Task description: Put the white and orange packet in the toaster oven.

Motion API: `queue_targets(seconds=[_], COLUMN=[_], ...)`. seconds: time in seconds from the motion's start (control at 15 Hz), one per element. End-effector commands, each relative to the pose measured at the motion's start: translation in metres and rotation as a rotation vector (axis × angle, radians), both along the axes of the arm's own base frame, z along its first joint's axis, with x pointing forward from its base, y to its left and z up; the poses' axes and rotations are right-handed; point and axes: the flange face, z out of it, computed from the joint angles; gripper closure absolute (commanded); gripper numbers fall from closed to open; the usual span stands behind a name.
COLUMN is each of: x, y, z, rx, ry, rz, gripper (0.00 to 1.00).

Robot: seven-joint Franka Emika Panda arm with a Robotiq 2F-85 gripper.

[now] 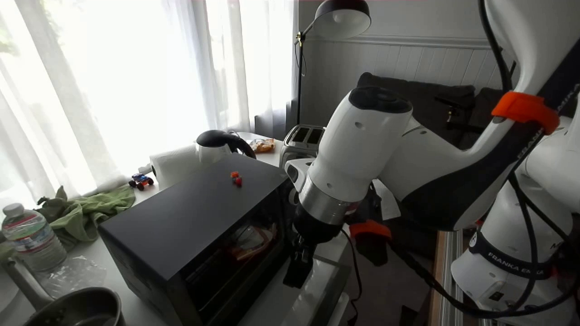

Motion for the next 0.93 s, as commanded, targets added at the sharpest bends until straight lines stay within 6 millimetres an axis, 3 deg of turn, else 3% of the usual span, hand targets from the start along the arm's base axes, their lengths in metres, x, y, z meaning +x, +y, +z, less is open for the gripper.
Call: queue_targets(seconds=[0.0,0.87], x=[-0.013,-0.024], y=[-0.01,-0.047], z=[0.03,0.151], rx=[-0.033,-0.083], ry=[-0.007,0.069], rz=[0.005,-0.007], gripper=[0.0,0.0])
